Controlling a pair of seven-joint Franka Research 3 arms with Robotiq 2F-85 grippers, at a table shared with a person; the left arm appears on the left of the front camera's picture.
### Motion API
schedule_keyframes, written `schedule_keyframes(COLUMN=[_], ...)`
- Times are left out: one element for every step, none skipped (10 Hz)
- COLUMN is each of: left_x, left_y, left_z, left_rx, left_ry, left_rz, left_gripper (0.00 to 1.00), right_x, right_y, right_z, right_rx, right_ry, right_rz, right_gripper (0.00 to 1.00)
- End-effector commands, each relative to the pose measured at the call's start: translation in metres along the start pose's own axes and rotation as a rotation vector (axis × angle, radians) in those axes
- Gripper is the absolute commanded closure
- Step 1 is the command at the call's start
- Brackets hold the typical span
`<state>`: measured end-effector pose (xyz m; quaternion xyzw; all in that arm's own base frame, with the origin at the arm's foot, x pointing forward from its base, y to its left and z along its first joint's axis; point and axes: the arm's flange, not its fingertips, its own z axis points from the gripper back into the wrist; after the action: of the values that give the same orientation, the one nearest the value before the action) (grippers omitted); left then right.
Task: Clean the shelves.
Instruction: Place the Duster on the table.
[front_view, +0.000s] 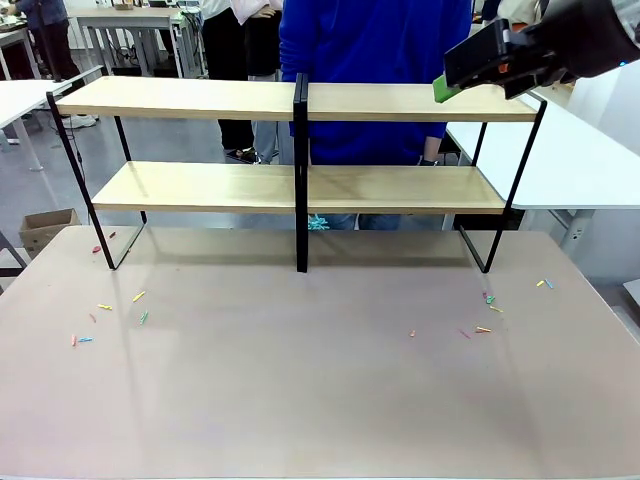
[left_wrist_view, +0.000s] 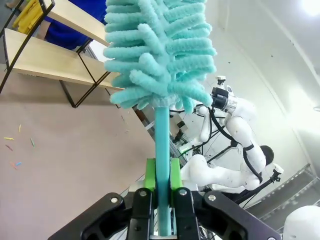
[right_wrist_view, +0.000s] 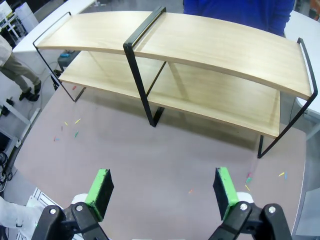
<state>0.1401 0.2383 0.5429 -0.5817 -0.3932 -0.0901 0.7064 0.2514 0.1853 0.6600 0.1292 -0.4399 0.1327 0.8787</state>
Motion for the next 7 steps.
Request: schedule_keyframes(left_x=[-0.0012, -0.0012, -0.0012, -0.0012, -0.0012, -0.0012, -0.0005], left_y=[-0.0030, -0.0030, -0.0030, -0.0030, -0.0030, -0.0030, 0.0009], left_z=[0.0020, 0.0020, 0.0020, 0.0020, 0.0020, 0.0020, 0.0007], left_rx=[-0.009, -0.009, -0.009, -0.009, -0.009, -0.009, 0.000], left_ry=[0.002, 0.002, 0.002, 0.002, 0.002, 0.002, -0.002], left_rz=[-0.019, -0.019, -0.019, -0.019, -0.019, -0.019, 0.001], left_gripper=[0.87, 0.87, 0.87, 0.87, 0.87, 0.87, 0.87], right_x=[0.0012, 0.0012, 0.0012, 0.0012, 0.0012, 0.0012, 0.0012], right_y=[-0.0005, -0.0005, -0.0005, -0.0005, -0.0005, -0.0005, -0.0005], right_z=[0.0002, 0.0002, 0.0002, 0.0002, 0.0002, 0.0002, 0.0002], right_rx=[0.000, 0.000, 0.000, 0.000, 0.000, 0.000, 0.000], right_ry=[-0.002, -0.002, -0.002, -0.002, -0.002, -0.002, -0.002], right_rz=[-0.003, -0.003, -0.003, -0.003, -0.003, -0.003, -0.003], right_gripper=[0.00, 0.00, 0.00, 0.00, 0.00, 0.00, 0.00])
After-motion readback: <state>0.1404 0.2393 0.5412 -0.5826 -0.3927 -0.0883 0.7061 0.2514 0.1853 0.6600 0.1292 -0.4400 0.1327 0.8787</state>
